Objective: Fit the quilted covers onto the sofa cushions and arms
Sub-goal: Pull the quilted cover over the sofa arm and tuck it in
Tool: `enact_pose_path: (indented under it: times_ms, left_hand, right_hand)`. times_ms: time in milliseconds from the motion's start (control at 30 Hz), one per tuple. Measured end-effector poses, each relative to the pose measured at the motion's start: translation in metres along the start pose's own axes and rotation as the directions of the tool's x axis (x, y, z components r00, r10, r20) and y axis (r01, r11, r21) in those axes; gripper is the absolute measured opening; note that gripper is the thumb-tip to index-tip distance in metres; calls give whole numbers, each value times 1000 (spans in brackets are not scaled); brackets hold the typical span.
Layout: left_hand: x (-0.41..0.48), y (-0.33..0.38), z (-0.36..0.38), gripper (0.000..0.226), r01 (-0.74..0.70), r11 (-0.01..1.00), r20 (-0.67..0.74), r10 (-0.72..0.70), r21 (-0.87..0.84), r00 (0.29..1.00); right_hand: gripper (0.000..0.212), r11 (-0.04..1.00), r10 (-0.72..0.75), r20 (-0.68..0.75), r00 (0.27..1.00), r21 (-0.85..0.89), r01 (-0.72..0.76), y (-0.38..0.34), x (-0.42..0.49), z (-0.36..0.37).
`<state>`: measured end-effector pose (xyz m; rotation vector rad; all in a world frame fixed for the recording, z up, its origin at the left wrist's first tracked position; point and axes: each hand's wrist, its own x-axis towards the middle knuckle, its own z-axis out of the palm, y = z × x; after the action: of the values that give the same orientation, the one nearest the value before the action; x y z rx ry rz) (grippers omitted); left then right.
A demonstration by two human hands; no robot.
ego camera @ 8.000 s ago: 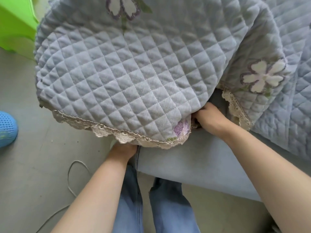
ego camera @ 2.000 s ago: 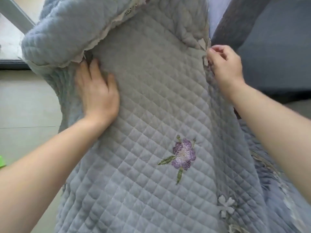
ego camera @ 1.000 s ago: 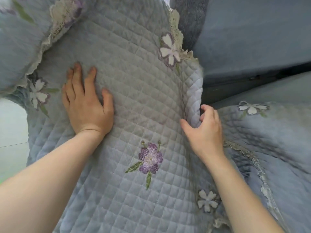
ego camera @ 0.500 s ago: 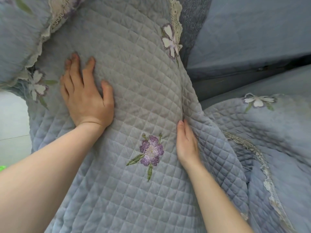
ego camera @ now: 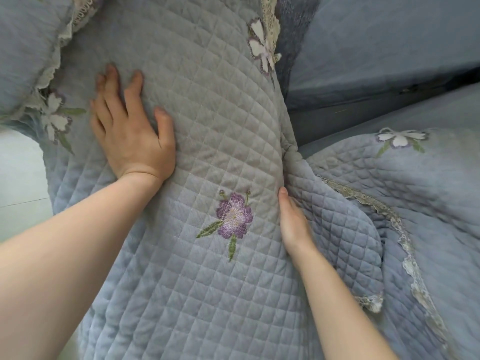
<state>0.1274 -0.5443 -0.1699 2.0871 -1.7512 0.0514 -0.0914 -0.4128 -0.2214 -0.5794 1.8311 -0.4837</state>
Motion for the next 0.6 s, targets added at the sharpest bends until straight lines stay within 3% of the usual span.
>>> enact_pose_path:
  times_ms: [133, 200, 267, 300, 333, 400, 433, 500, 567, 600]
  left_hand:
    - [-2, -1, 5, 51, -11, 1000, -23, 11, 14, 1000]
    - [-1, -1, 4, 51, -11, 1000, -27, 11, 17, 1000]
    - [1, 0, 5, 52, -9, 1000, -25, 10, 20, 1000]
    - [0, -1, 5, 52, -5, 1000, -26, 6, 18, 1000]
    - [0, -1, 5, 52, -7, 1000, -29, 7, 10, 1000]
    - [0, -3, 7, 52, -12, 1000, -37, 13, 4, 999]
    - [1, -3, 8, 52, -12, 1000, -46, 12, 8, 999]
    - [0, -3, 9, 52, -10, 1000, -48, 11, 11, 999]
    - [0, -4, 9, 52, -15, 1000, -48, 16, 7, 999]
    - [0, -4, 9, 52, -15, 1000, -54, 15, 3, 998]
  right_hand:
    - [60, 977, 179, -59, 982, 127, -170, -10, 35, -9]
    - [44, 959, 181, 143, 973, 194, -207, -15, 38, -23]
    - [28, 1000, -22, 194, 981, 25, 18, -14, 27, -37]
    - [24, 971, -187, 88, 978, -135, 198, -10, 23, -45]
    - [23, 886, -382, -81, 921, -315, 340, -8, 15, -57]
    - [31, 710, -625, -324, 710, -613, 346, -5, 5, -82]
    - [32, 700, -624, -357, 695, -651, 294, -5, 1, -88]
    - [16, 740, -488, -245, 838, -625, 249, 8, -9, -77]
    - [29, 812, -362, -33, 932, -503, 297, 28, -24, -45]
    - [34, 878, -299, -6, 954, -393, 273, 32, -29, -37]
